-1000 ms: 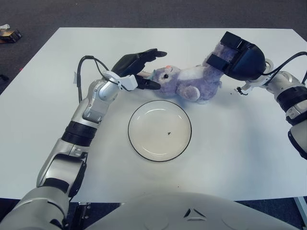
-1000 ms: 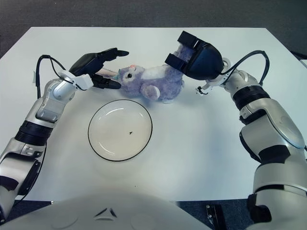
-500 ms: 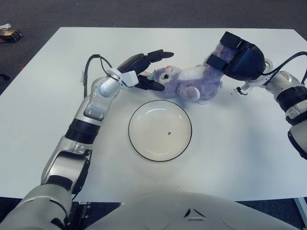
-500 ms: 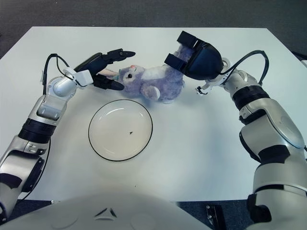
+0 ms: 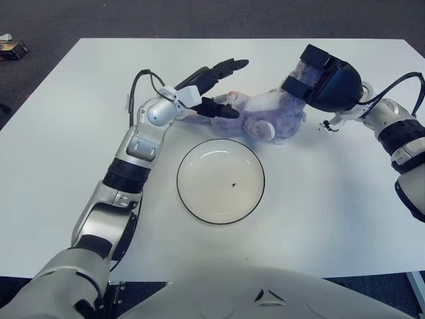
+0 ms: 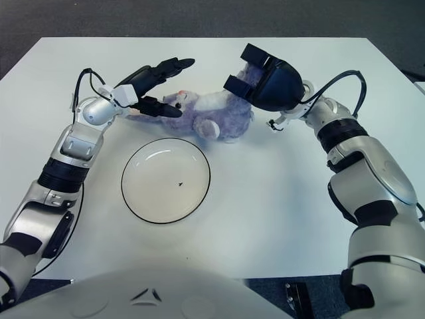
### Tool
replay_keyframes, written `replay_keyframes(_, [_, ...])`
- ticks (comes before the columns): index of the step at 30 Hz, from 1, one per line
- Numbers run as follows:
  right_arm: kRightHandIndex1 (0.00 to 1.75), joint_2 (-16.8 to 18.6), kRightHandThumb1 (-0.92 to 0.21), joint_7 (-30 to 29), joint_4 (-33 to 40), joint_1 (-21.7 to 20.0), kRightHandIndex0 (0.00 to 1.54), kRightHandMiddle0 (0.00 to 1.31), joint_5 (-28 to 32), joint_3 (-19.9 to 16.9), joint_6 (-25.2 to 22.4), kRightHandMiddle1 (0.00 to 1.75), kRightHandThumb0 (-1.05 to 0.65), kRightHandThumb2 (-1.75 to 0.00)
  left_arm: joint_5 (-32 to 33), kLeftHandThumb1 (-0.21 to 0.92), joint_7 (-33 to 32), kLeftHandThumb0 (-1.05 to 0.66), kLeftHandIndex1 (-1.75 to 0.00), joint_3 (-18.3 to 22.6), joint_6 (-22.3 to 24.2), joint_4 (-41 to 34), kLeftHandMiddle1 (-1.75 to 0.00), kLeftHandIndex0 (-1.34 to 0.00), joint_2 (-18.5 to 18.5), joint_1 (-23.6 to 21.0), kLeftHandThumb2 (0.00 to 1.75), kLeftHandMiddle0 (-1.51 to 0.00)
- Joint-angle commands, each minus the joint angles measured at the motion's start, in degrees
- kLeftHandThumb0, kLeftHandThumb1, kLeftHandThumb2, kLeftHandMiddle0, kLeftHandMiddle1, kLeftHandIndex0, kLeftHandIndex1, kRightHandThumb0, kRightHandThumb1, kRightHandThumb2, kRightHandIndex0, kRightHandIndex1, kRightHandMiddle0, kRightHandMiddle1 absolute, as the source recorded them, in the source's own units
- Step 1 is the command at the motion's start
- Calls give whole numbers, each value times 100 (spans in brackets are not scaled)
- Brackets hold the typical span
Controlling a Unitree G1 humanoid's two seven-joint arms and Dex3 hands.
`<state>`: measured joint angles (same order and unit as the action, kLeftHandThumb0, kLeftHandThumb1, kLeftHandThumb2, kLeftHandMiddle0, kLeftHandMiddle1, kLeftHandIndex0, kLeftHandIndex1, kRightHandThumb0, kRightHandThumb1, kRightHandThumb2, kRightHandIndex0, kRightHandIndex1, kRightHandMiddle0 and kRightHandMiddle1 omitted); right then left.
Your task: Put the doll into the plate.
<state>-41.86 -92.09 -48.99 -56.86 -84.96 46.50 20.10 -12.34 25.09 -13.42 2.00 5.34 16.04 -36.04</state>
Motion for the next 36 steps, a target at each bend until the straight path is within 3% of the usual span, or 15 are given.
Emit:
replay_keyframes(1, [160,-37,-38,-41,53,76,57,43,-62,-71,-64,175,0,-120,-64,81,-44,-73,-4,-13,23,80,0,-14,-9,-112,0,-21])
replay_keyframes(3, [160,-37,-38,-41,54,77,57,43,-61,-71,-65,175,0,-120,-65,81,-44,-73,-4,-12,19,85,0,-14,-11,-113,0,-21])
replay_keyframes(8, [163,-109,-39,-41,140,146,55,42,-24,-80,15,174,0,-119,-617,79,-405,-71,-3,-294,327,937,0,-14,-210,-593,0,-21])
replay_keyframes(17, [168,-118,-39,-41,169,161,53,41,-27,-92,19,172,0,-120,-735,78,-458,-71,-2,-306,308,1141,0,-14,-269,-696,0,-20])
replay_keyframes(22, [173,-210,-41,-41,340,217,51,40,-13,-116,96,170,0,-119,-1394,78,-395,-73,-1,-776,693,1621,0,-11,-246,-1138,0,-11])
replay_keyframes(31, [174,-236,-41,-41,395,238,50,39,-23,-143,117,169,0,-119,-1498,78,-407,-73,0,-834,721,1741,0,-9,-271,-1221,0,-7])
replay_keyframes(36, [175,-359,-42,-41,599,228,49,38,5,-175,204,170,0,-118,-1777,78,-276,-74,0,-1116,466,1941,0,-9,-112,-1419,0,-6])
